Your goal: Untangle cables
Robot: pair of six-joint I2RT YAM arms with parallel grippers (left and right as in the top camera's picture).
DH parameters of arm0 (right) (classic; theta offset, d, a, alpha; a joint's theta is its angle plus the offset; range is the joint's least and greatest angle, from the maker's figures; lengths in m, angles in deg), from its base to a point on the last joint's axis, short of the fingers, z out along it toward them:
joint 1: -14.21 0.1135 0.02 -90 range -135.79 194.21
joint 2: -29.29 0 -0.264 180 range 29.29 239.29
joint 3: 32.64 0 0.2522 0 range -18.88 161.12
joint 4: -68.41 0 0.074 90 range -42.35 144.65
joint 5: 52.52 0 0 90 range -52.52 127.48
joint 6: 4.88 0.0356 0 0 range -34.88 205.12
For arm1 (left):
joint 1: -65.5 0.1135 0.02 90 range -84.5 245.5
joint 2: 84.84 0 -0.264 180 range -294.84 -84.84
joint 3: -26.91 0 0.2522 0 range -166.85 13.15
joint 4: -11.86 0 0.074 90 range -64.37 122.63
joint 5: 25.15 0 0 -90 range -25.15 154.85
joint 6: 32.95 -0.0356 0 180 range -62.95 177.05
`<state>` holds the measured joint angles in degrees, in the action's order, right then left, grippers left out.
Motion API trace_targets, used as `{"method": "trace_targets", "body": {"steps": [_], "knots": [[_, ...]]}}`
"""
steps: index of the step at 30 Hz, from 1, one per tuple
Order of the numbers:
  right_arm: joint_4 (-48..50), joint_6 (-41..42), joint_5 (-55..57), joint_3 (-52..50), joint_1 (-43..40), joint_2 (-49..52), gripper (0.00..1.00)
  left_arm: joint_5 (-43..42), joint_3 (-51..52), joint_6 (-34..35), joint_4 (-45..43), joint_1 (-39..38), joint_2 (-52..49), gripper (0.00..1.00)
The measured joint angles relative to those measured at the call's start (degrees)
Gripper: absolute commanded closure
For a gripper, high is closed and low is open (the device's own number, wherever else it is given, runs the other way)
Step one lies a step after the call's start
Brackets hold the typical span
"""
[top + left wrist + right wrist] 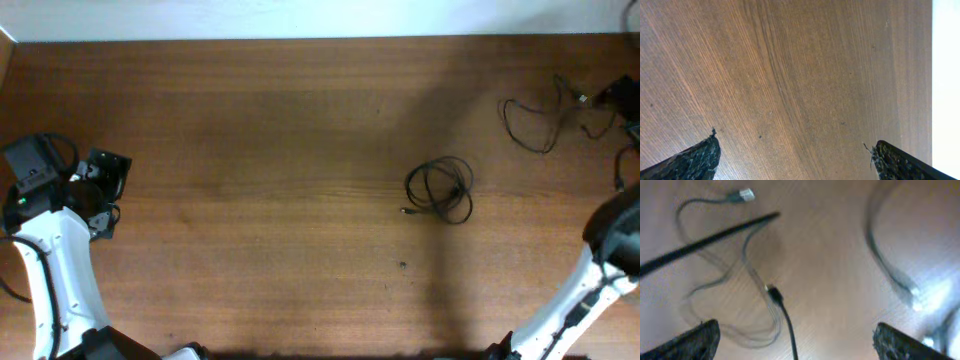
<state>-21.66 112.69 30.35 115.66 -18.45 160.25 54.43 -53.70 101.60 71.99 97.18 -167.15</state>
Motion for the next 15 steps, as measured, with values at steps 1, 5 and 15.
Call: {"method": "trace_targets", "body": {"steps": [1, 5, 15], "knots": [[-2.56, 5.4, -3.26, 0.35, -0.2, -6.88, 0.02, 0.0, 0.0, 0.0, -0.07, 0.0, 0.0, 0.01], [-19.93, 12.0, -24.68, 1.22, -0.39, -9.35, 0.02, 0.0, 0.0, 0.0, -0.09, 0.0, 0.0, 0.01], [-6.91, 19.93, -22.8, -12.28, 2.71, 4.48, 0.02, 0.0, 0.0, 0.0, -0.07, 0.0, 0.02, 0.01]]}}
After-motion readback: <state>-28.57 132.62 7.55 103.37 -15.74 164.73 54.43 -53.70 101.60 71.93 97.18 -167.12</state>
